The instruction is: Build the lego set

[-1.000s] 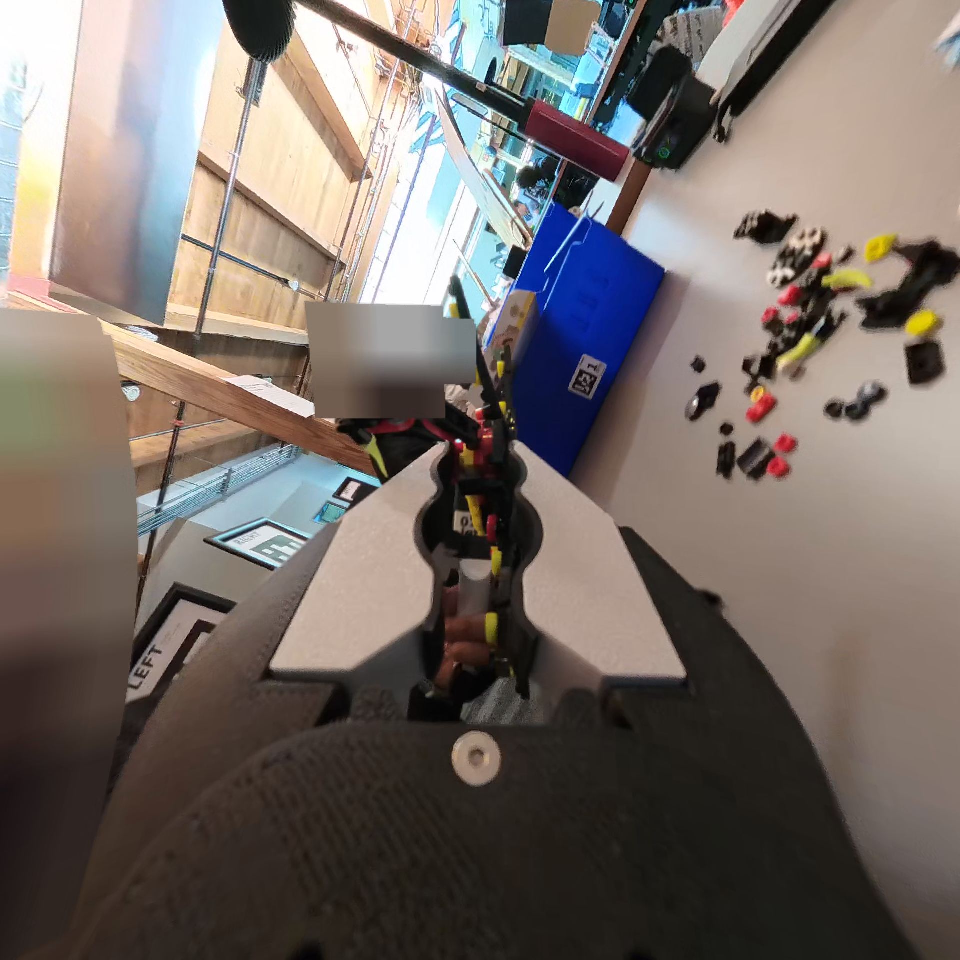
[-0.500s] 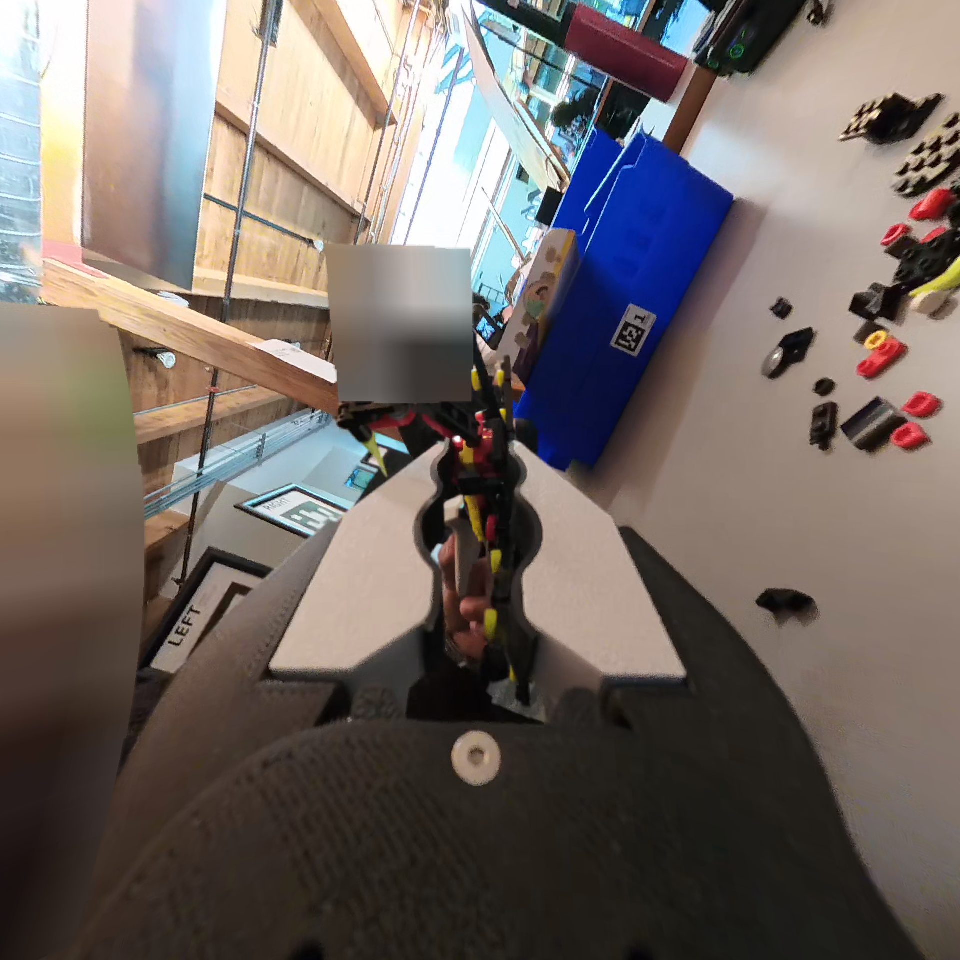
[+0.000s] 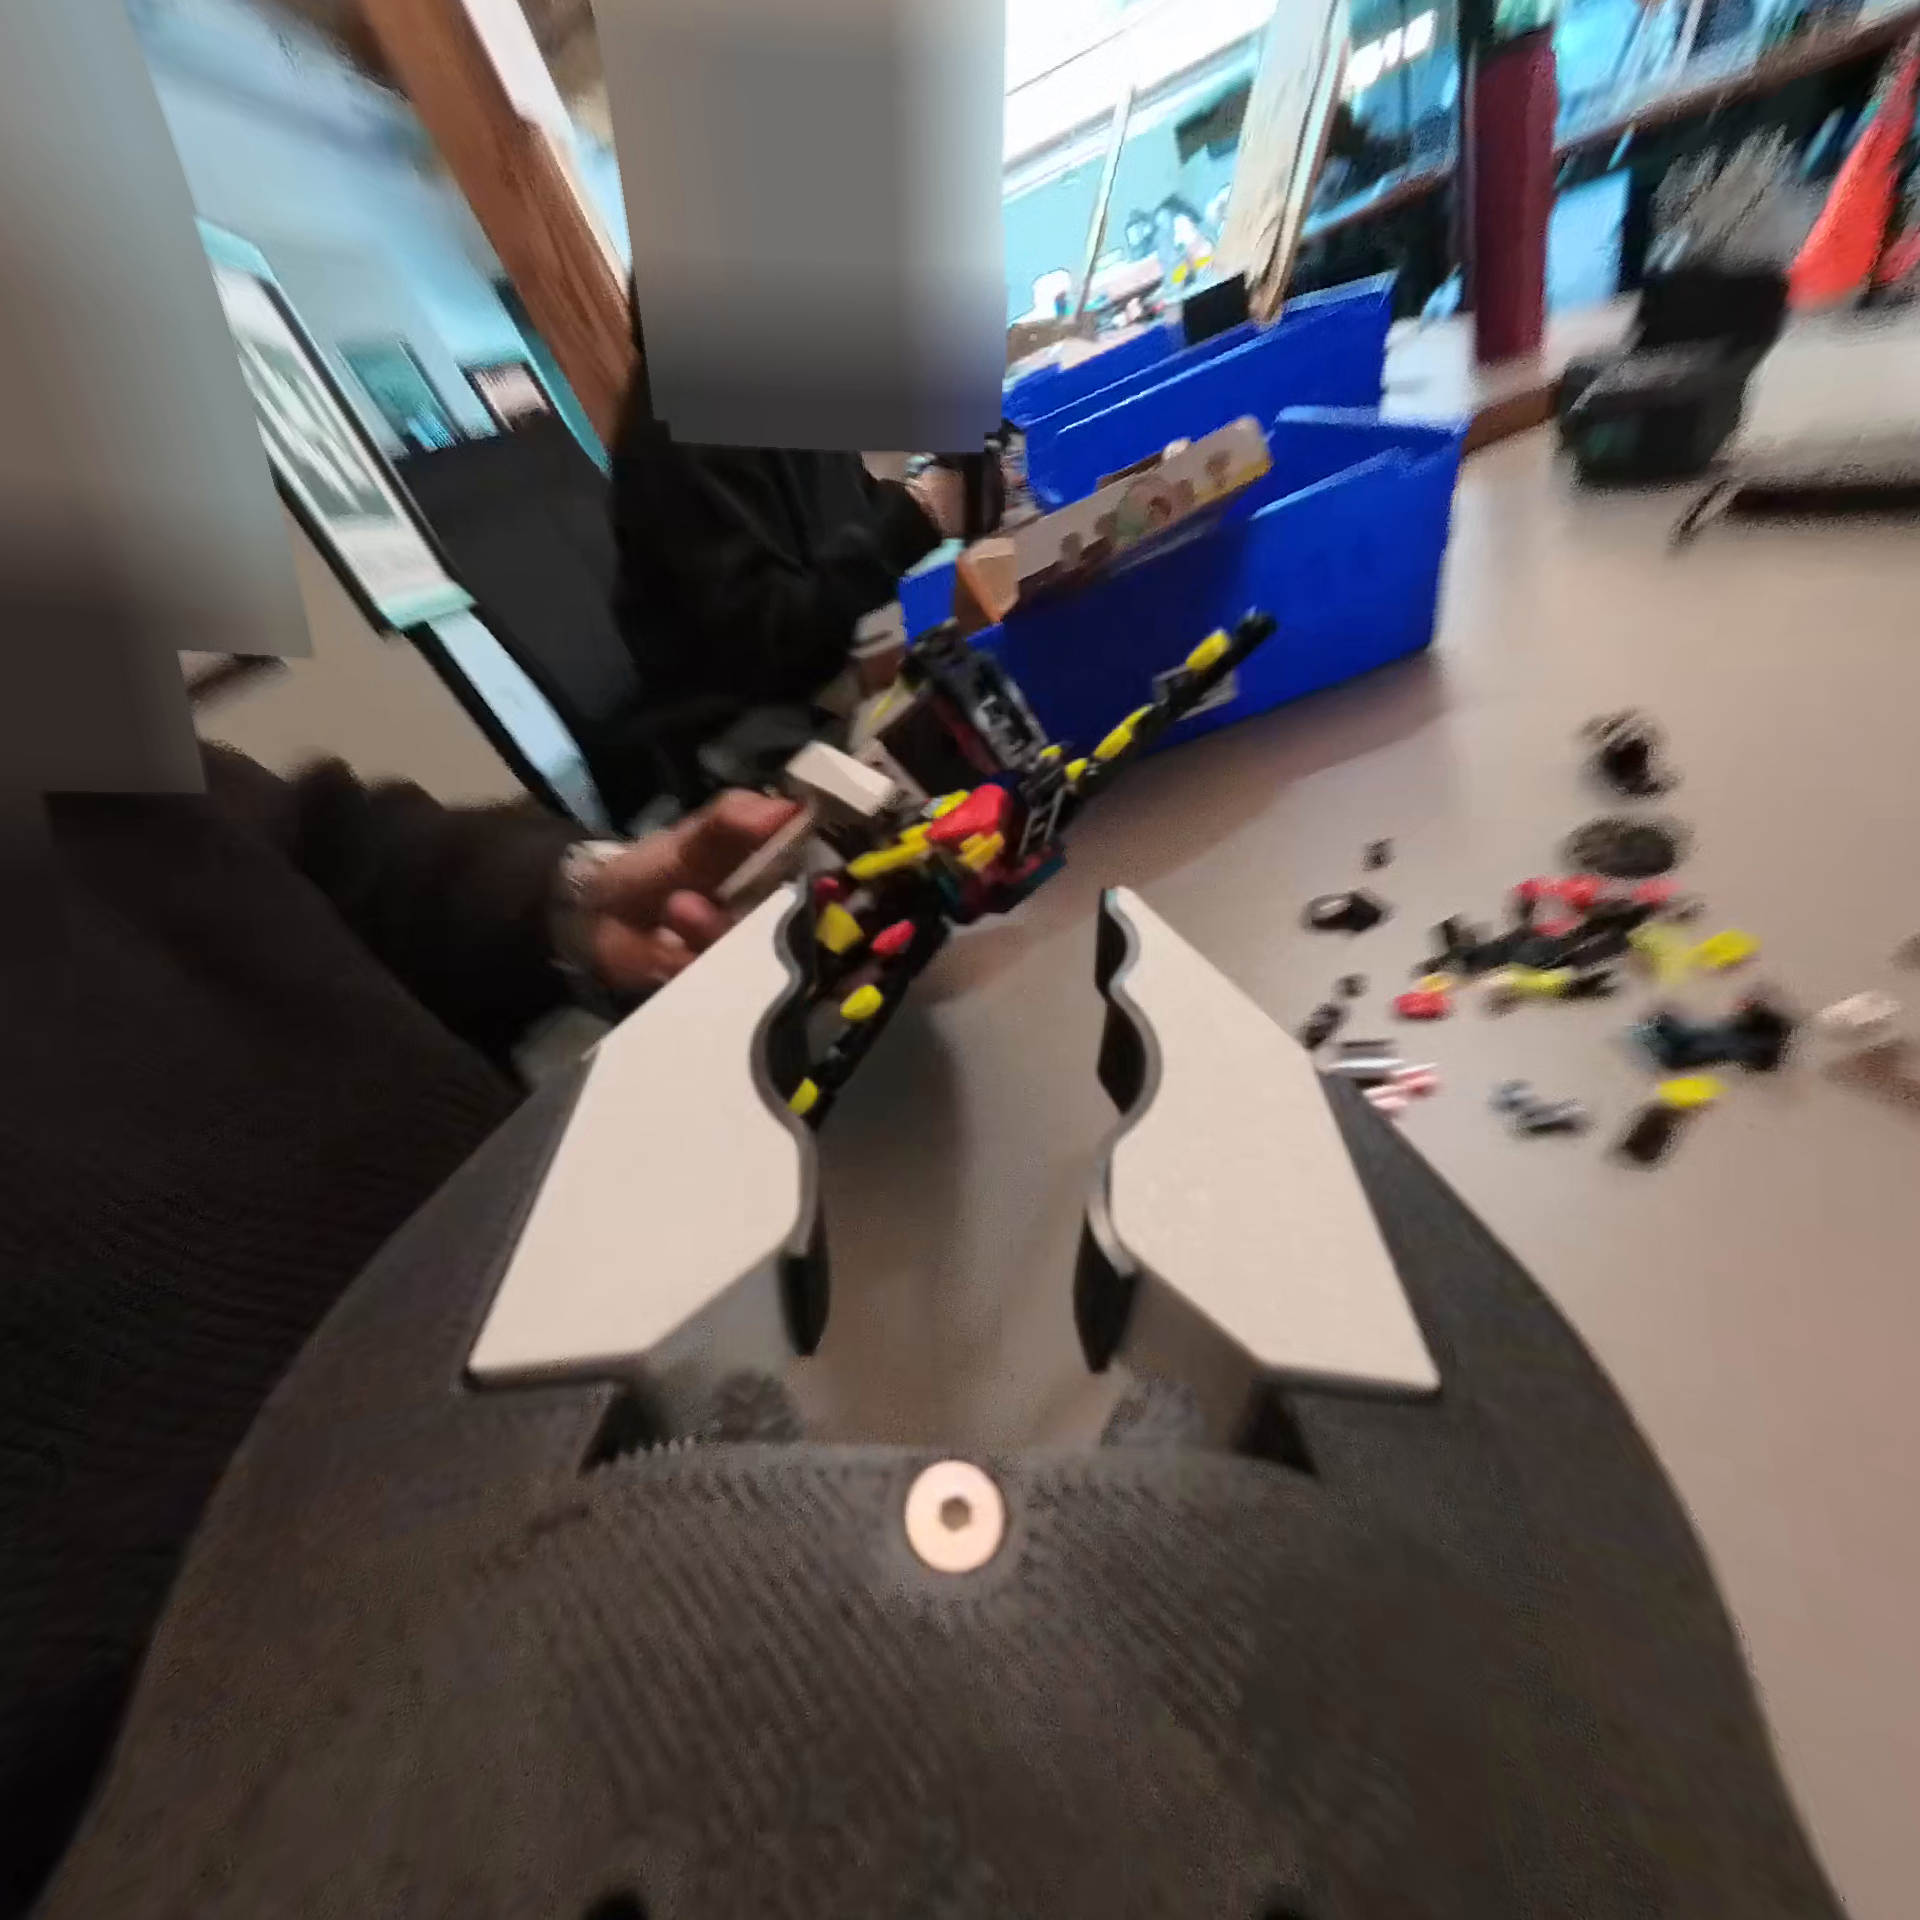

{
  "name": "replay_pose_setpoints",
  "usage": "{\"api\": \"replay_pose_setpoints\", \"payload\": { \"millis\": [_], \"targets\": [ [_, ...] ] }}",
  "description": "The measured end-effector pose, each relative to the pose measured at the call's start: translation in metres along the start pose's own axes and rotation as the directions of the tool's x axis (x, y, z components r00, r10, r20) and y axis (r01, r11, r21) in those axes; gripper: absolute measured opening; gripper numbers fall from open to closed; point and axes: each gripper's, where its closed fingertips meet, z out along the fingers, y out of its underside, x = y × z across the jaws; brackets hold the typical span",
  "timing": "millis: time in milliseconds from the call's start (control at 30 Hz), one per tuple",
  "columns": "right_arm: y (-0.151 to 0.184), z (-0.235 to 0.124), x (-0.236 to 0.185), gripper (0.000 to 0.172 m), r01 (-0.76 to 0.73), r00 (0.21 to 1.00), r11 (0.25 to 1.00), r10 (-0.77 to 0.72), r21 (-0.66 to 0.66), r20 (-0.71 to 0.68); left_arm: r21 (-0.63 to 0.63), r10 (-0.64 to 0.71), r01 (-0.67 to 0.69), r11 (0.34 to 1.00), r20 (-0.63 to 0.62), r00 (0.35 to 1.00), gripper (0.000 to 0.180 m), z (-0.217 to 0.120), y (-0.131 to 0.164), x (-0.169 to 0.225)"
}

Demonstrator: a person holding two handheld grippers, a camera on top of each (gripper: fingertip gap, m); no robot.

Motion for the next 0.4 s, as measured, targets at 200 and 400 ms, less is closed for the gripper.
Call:
{"api": "replay_pose_setpoints", "payload": {
  "millis": [200,400],
  "targets": [
    [0.001,-0.013,-0.001,0.048,0.375,0.927,0.926,-0.375,-0.035,0.0,-0.042,-0.05,0.048,0.998,-0.048,0.998,0.022,0.003,0.006,0.003],
    [-0.001,-0.022,-0.013,0.051,0.206,0.96,0.978,-0.201,-0.01,0.195,-0.061,-0.068,0.063,0.996,-0.077,0.995,0.021,0.005,0.008,0.006]
  ]
}}
